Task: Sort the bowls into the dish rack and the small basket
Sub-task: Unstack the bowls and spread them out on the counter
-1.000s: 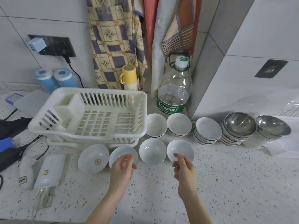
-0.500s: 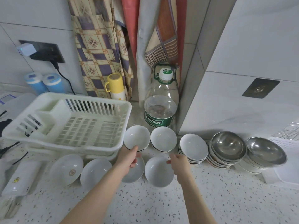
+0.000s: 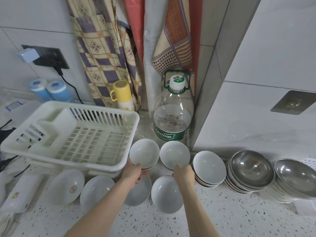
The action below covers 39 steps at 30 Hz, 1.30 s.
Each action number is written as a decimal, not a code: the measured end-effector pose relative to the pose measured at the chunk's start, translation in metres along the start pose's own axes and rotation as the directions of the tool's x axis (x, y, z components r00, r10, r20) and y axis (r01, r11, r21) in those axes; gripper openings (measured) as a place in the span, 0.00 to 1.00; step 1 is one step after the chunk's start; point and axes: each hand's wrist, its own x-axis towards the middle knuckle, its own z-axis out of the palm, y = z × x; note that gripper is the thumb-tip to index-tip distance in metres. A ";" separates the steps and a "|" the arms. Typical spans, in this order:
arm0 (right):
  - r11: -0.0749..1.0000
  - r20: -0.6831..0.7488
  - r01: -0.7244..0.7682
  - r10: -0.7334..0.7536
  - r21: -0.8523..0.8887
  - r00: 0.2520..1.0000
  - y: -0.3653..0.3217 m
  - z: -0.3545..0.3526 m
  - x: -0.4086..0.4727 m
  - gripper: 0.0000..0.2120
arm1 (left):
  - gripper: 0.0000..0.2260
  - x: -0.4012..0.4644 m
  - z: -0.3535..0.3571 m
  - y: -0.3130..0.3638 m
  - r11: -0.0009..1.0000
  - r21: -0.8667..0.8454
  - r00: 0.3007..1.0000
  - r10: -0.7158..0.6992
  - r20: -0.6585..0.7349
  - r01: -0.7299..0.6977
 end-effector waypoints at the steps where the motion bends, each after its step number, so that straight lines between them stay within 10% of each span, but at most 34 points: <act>1: 1.000 -0.009 -0.014 0.014 0.017 1.000 0.000 0.002 0.000 0.15 | 0.19 -0.001 0.000 0.000 1.000 0.003 1.000 0.004 -0.001 -0.004; 39: 0.830 -0.358 0.330 -0.171 0.450 0.918 0.028 -0.028 -0.106 0.18 | 0.25 -0.078 -0.019 -0.020 0.964 -0.216 0.983 0.172 0.069 -0.153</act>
